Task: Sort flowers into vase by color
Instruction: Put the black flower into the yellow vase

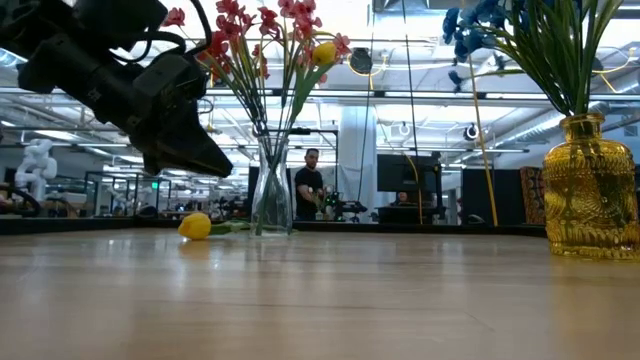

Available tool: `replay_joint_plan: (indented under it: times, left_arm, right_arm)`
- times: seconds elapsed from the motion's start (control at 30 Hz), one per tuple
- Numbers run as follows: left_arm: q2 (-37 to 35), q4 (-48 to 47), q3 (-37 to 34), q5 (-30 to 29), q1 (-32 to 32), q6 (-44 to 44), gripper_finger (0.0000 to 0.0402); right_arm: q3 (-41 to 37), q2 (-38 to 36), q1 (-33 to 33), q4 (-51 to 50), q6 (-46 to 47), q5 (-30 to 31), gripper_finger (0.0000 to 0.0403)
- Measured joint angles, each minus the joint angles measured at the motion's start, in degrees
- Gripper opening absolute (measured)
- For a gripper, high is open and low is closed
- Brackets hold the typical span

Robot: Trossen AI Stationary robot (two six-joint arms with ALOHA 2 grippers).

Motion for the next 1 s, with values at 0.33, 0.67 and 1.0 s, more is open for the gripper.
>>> replay_joint_plan:
  times: [0.33, 0.67, 1.0]
  left_arm:
    - [-0.02, 2.01, 0.00, 0.02, 1.20, 0.07, 0.0072]
    - [-0.02, 1.94, 0.00, 0.02, 1.15, 0.55, 0.0072]
    - [-0.02, 1.92, 0.00, -0.94, 1.15, 0.63, 0.0072]
  right_arm:
    - [-0.77, 2.74, 9.72, 0.43, -0.44, 4.02, 0.0000]
    - [-0.80, -2.55, 16.48, -6.93, 0.98, 17.11, 0.0000]
    - [-1.36, -2.59, 22.48, -6.03, 1.22, 22.26, 0.0000]
